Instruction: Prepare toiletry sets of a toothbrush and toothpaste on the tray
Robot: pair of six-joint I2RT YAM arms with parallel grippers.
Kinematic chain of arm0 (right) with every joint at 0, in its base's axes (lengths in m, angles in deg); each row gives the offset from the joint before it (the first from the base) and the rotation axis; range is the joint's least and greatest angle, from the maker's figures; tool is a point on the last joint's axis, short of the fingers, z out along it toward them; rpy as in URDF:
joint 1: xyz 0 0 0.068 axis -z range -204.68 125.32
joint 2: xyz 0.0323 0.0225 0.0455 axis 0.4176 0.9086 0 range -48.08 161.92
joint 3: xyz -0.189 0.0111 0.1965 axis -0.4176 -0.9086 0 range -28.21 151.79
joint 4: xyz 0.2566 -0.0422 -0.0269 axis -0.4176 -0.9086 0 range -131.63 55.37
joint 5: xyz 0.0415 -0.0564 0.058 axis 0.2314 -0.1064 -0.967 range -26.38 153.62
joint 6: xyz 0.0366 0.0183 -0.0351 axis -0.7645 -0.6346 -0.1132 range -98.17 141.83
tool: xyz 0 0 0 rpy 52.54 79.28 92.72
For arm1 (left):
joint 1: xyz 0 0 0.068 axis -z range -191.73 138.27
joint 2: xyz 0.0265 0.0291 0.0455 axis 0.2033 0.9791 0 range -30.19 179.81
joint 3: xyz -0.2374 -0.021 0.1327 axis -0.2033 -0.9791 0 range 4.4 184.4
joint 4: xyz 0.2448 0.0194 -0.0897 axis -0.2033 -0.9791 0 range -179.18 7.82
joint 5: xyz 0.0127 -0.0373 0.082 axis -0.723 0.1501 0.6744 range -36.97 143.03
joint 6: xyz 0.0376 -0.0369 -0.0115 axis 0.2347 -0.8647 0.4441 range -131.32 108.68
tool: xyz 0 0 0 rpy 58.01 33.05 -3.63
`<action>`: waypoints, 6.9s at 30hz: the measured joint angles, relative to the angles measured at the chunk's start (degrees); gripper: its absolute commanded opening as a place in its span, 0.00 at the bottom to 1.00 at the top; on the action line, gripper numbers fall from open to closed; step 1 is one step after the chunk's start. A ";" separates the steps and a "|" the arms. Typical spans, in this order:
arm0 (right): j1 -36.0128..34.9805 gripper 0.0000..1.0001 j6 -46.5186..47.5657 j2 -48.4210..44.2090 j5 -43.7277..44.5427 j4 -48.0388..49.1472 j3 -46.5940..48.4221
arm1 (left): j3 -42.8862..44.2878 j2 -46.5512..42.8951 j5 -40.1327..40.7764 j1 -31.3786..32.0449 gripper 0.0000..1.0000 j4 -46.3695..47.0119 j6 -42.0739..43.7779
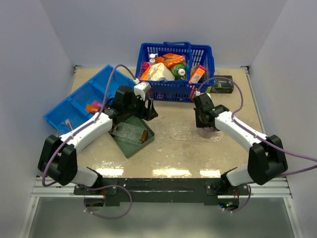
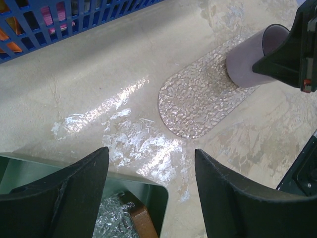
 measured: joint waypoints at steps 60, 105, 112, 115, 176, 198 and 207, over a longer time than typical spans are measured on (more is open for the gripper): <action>9.55 0.29 2.84 -1.75 -1.44 0.92 -2.95 | -0.81 0.00 -1.73 -0.02 0.85 0.42 0.00; 8.04 0.64 0.92 -19.19 -4.07 -1.51 5.60 | -6.01 -12.72 0.79 -10.84 0.95 3.32 3.91; -5.38 0.62 -5.07 -16.74 -5.81 4.68 6.49 | -7.61 -16.31 8.31 -15.89 0.89 -0.72 6.71; -9.03 0.62 -6.97 -11.15 -6.82 8.04 6.51 | -8.63 -18.25 13.11 -15.85 0.85 -3.28 8.63; -9.75 0.70 1.33 -17.44 9.01 17.51 3.80 | -4.98 -1.70 21.27 -16.92 0.50 -26.01 10.08; -9.75 0.71 1.27 -17.18 9.16 17.59 2.84 | -4.98 -0.46 21.09 -16.92 0.00 -26.01 10.01; -9.75 0.70 1.03 -17.29 9.01 17.59 2.82 | -4.94 -0.81 20.17 -16.92 0.00 -26.73 9.09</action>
